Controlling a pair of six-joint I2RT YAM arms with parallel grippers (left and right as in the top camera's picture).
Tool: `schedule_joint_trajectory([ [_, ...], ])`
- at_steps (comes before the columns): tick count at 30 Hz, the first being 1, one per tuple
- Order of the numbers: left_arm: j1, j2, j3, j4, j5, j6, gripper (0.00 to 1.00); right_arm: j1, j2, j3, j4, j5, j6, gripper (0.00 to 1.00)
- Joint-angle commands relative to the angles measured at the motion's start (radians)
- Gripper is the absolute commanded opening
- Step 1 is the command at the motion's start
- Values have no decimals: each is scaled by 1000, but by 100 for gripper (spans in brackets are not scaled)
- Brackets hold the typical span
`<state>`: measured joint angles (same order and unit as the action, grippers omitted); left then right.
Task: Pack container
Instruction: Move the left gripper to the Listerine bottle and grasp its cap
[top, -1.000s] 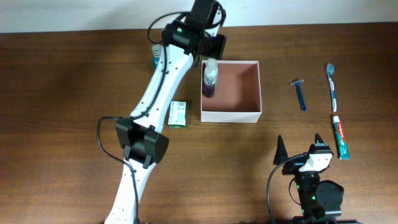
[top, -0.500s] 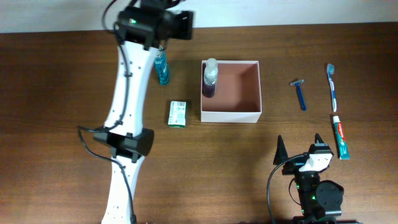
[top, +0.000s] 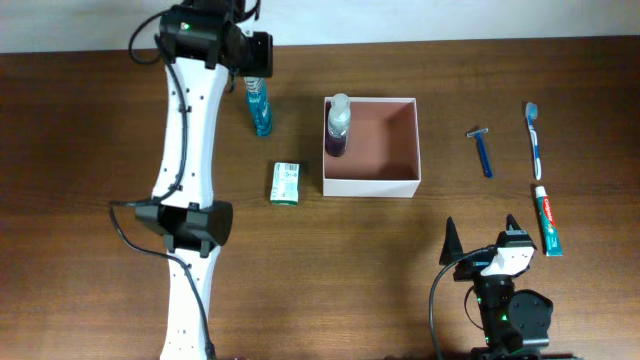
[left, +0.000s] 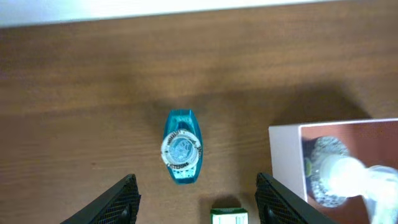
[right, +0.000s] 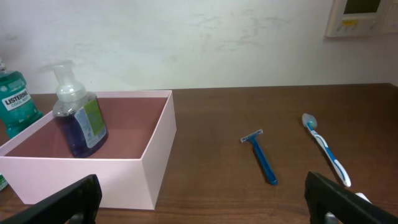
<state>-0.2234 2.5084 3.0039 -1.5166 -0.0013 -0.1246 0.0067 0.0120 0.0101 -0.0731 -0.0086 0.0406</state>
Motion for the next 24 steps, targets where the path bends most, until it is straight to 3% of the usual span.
schedule_joint_trajectory([
  [1,2,-3,-71,23,-15,6,61,-8,-8,-5,-5,-10,-7,99],
  [10,2,-2,-248,125,-23,6,61,-8,-8,-5,-5,-10,-7,99],
  [24,2,-1,-373,191,-26,6,62,-8,-8,-5,-5,-9,-7,99],
])
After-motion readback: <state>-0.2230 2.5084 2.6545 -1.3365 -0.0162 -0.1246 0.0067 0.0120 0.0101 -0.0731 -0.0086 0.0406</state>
